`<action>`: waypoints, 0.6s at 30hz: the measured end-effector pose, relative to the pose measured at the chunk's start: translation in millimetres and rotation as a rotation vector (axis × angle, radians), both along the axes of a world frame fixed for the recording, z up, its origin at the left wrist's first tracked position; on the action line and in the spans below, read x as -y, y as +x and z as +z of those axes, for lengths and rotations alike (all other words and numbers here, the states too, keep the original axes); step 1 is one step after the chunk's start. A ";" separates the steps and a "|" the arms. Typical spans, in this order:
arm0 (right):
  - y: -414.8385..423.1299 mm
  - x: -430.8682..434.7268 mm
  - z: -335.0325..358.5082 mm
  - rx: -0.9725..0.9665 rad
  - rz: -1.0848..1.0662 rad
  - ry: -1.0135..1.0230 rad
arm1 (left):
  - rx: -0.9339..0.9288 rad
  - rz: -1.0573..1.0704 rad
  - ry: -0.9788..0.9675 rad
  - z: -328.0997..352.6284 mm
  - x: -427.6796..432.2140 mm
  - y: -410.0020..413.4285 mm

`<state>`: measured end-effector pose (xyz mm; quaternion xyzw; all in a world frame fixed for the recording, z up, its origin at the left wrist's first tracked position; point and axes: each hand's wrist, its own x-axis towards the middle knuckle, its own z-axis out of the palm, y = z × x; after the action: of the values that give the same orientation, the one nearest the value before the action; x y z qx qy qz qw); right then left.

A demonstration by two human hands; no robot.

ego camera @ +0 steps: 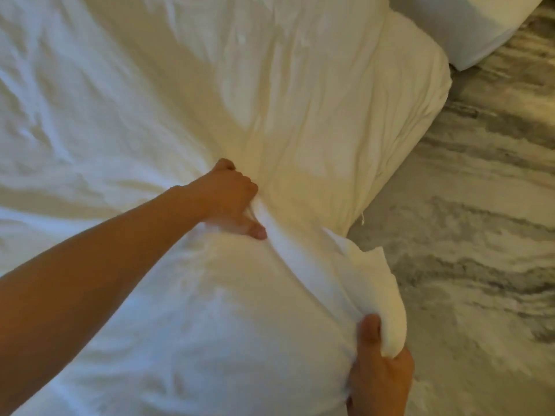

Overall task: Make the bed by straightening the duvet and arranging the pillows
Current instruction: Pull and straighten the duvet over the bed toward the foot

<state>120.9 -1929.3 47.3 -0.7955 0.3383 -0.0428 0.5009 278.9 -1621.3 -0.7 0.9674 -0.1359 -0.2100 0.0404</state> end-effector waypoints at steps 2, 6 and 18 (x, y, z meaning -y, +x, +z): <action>16.1 2.1 17.6 0.167 -0.046 -0.088 | -0.007 0.076 -0.173 19.1 -5.5 6.2; 61.9 0.1 9.8 0.219 -0.072 -0.057 | 0.749 0.195 -0.443 36.3 -31.7 9.3; 82.4 13.5 -87.3 -0.381 0.231 0.172 | 0.284 0.747 -0.272 -53.5 68.2 -34.9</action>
<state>203.3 -1942.7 -40.0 -0.7771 0.3357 0.1947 0.4955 244.1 -1689.5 -54.2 0.9553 0.1936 -0.0257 0.2219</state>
